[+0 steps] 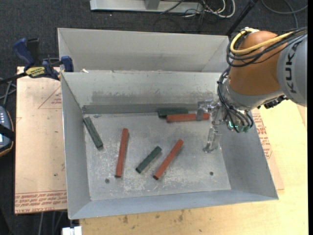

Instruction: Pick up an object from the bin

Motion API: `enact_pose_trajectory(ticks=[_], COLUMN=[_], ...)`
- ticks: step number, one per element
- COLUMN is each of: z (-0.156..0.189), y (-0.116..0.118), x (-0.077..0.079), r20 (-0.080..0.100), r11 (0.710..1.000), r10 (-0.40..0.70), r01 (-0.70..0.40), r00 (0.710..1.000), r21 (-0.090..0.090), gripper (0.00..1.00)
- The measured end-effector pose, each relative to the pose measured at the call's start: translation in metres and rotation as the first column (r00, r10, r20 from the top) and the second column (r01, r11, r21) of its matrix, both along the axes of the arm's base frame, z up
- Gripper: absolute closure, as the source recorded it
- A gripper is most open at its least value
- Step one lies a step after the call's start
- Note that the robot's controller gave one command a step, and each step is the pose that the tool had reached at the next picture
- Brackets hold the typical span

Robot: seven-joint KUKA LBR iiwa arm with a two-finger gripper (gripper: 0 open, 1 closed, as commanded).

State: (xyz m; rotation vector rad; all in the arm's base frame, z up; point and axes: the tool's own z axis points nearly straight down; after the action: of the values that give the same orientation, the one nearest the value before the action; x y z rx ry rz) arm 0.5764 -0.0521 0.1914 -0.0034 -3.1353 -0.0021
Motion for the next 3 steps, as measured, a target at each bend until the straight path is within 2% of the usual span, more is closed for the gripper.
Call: enact_pose_trajectory(ticks=[1, 2, 3], z=[0.004, -0.031, -0.100], y=[0.000, 0.016, 0.050], x=[0.002, 0.015, -0.004], r20=[0.008, 0.015, 0.011], r11=[1.000, 0.998, 0.993], r10=[0.001, 0.064, 0.120], r01=[-0.001, -0.064, -0.120], r00=[1.000, 0.998, 0.993], r21=[-0.001, -0.003, -0.001], gripper=[0.00, 0.00, 0.00])
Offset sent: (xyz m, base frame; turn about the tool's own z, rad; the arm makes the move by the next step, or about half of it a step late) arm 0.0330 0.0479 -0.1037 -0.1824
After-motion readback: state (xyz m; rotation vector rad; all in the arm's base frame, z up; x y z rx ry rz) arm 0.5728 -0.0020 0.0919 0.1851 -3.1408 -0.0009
